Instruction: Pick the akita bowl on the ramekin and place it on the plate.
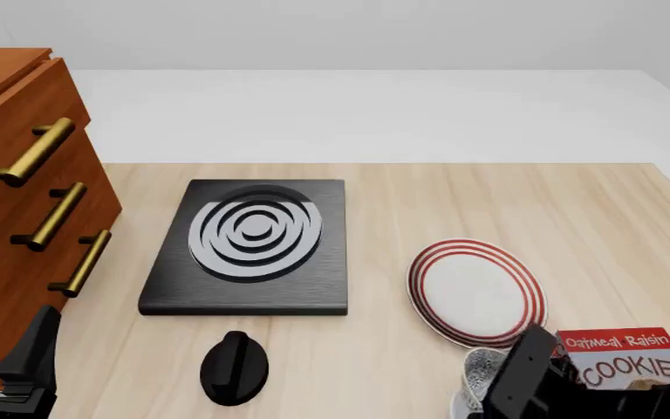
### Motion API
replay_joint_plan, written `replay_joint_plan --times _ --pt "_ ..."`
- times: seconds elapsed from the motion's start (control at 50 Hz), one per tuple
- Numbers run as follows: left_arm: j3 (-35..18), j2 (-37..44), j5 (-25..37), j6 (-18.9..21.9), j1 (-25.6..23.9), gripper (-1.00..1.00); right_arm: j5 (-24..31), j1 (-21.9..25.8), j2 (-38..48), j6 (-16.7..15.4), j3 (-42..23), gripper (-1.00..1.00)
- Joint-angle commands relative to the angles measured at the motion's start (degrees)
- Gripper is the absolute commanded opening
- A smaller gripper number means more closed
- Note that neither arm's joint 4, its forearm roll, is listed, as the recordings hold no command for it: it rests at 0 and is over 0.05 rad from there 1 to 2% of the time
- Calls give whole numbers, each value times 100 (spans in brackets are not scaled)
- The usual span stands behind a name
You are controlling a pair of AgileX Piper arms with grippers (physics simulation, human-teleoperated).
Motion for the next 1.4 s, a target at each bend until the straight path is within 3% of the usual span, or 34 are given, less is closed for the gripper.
replay_joint_plan --times 0.02,0.18,0.46,1.1,1.4 --pt "0 -1 0 0 0 100 865 -139 -663 -13 -349 -100" --pt "0 1 -1 -1 -1 100 1512 -341 -1021 -220 -733 -100" --pt "0 0 0 1 0 100 1872 -693 -761 -829 -1549 -100" --pt "0 -1 0 2 0 100 969 -1718 571 -1749 -2074 -100" --pt "0 1 0 0 -1 100 442 -1996 1410 -1874 -2397 -100"
